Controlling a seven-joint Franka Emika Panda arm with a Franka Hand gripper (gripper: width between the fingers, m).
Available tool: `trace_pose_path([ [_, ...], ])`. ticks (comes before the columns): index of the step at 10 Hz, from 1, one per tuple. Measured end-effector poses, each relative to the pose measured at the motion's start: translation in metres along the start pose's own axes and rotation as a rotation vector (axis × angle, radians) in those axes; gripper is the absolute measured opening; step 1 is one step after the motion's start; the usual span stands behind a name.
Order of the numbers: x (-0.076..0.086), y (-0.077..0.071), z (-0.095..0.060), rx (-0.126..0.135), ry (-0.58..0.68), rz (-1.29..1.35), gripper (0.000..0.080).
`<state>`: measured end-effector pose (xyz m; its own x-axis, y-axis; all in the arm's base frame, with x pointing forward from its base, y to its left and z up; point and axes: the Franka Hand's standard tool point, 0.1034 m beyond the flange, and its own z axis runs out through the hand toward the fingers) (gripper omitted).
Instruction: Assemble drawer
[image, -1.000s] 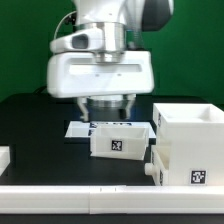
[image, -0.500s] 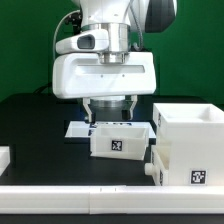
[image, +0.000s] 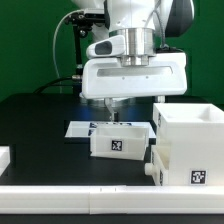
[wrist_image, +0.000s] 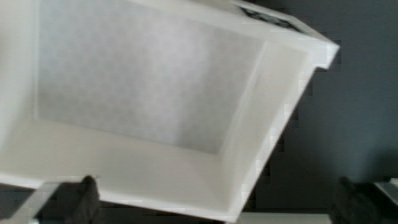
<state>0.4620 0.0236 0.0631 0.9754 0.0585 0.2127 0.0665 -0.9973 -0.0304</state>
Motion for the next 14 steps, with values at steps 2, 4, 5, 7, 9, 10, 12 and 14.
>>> trace_pose_path([
  [2,-0.002,-0.002,0.001,0.001,0.000,0.053,0.0649],
  [4,-0.011,-0.021,0.008,0.005,-0.016,0.173,0.0649],
  [5,-0.010,-0.024,0.014,0.007,-0.023,0.203,0.0649],
  [7,-0.016,-0.027,0.030,0.000,-0.011,0.196,0.0649],
  [9,-0.020,-0.027,0.038,-0.004,-0.013,0.184,0.0649],
  [10,-0.024,-0.022,0.045,-0.011,-0.005,0.175,0.0649],
  [12,-0.029,-0.013,0.054,-0.023,0.003,0.154,0.0649],
  [14,-0.029,-0.013,0.054,-0.023,0.001,0.154,0.0560],
])
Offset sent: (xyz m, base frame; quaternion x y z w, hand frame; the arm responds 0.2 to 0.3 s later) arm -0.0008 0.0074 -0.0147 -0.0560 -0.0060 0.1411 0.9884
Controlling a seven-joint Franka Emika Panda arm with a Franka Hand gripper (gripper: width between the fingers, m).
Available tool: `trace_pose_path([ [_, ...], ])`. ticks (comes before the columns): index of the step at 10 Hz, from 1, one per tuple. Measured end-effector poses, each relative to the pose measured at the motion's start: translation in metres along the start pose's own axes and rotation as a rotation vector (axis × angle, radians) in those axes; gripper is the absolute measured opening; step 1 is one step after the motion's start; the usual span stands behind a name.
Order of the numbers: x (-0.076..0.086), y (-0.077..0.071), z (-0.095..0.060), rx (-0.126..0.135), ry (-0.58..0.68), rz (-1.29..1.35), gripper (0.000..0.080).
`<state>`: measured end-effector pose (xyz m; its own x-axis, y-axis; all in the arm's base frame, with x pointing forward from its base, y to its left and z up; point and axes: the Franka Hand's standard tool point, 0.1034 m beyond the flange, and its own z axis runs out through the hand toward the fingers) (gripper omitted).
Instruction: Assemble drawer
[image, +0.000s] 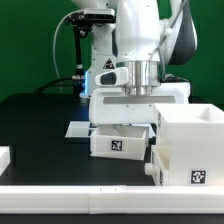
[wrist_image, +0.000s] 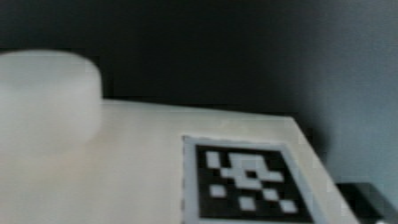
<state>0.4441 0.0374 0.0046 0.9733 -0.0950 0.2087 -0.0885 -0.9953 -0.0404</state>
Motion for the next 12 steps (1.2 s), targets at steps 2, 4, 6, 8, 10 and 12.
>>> trace_pose_path([
  [2,0.000,0.000,0.000,0.000,0.000,0.000,0.0424],
  [4,0.000,0.000,0.000,0.000,0.000,0.000,0.0108],
  [6,0.000,0.000,0.000,0.000,0.000,0.000,0.0037],
  [8,0.000,0.000,0.000,0.000,0.000,-0.001,0.0037],
  [10,0.006,0.013,-0.010,0.002,-0.037,-0.148,0.0037],
  [12,0.028,0.026,-0.029,0.034,-0.095,-0.258,0.0038],
])
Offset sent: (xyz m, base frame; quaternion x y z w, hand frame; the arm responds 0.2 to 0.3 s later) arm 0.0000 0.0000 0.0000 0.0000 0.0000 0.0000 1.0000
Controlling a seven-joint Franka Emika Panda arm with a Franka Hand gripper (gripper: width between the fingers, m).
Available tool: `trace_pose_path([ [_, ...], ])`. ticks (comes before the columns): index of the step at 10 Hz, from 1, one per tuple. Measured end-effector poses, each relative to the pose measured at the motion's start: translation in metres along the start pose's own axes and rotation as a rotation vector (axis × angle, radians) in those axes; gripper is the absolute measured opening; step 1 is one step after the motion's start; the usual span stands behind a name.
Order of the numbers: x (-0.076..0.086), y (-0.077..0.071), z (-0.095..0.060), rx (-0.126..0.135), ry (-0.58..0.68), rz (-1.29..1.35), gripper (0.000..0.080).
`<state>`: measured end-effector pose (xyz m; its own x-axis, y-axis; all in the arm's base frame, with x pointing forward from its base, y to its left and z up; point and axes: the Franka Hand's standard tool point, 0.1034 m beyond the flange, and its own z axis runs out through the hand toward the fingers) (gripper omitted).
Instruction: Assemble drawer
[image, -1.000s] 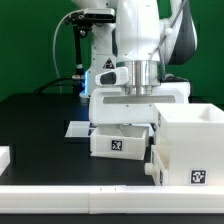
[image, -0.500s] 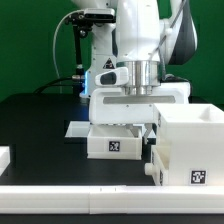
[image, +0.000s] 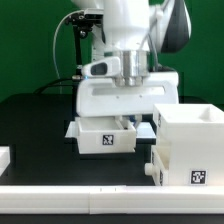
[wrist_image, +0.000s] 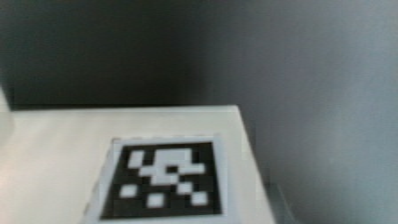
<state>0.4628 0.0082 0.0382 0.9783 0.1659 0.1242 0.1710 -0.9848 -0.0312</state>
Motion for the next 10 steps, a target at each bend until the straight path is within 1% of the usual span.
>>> trace_pose_path([
  [1,0.010,-0.001,-0.007,0.014,-0.012,-0.044,0.0038],
  [2,0.013,-0.002,-0.011,0.007,0.018,0.035,0.0038],
  [3,0.004,-0.005,-0.011,-0.006,0.038,0.098,0.0038],
  [4,0.002,-0.005,-0.009,-0.002,0.025,0.076,0.0038],
  [6,0.005,-0.003,-0.010,-0.005,0.031,0.030,0.0038],
  [7,0.016,0.008,-0.015,-0.020,0.061,-0.094,0.0038],
  [8,0.022,0.020,-0.019,-0.035,0.081,-0.211,0.0038],
  [9,0.026,0.032,-0.023,-0.061,0.114,-0.314,0.0038],
  [10,0.027,0.034,-0.025,-0.101,0.164,-0.405,0.0038],
])
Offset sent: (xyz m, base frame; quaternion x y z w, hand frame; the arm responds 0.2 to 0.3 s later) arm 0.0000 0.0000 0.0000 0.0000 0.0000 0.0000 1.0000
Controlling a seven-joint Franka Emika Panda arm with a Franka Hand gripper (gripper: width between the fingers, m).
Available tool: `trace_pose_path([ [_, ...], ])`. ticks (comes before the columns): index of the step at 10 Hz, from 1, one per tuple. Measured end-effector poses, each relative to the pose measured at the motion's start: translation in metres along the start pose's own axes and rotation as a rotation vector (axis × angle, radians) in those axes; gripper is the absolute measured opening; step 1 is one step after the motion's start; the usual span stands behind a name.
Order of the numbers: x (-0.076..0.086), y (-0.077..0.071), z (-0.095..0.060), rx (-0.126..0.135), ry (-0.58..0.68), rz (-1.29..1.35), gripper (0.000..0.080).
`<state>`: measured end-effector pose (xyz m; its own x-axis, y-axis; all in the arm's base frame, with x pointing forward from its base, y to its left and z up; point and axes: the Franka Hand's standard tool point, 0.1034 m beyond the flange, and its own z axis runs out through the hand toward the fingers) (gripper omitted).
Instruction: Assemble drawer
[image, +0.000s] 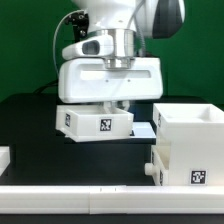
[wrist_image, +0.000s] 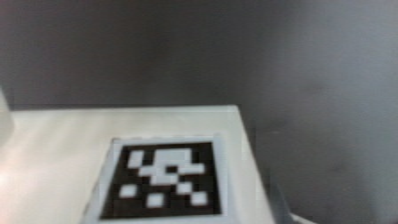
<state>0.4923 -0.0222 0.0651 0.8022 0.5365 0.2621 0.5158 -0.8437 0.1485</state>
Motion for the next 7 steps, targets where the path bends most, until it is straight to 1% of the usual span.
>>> trace_pose_path([
  [1,-0.0037,-0.0042,0.0015,0.009,-0.006,0.008,0.0038],
  [4,-0.0022,-0.0034,0.0014,0.008,-0.004,-0.028,0.0038],
  [6,0.0030,-0.0022,0.0021,0.009,0.002,-0.227,0.0038],
  [7,0.0055,-0.0044,0.0019,0.013,0.004,-0.325,0.0038],
])
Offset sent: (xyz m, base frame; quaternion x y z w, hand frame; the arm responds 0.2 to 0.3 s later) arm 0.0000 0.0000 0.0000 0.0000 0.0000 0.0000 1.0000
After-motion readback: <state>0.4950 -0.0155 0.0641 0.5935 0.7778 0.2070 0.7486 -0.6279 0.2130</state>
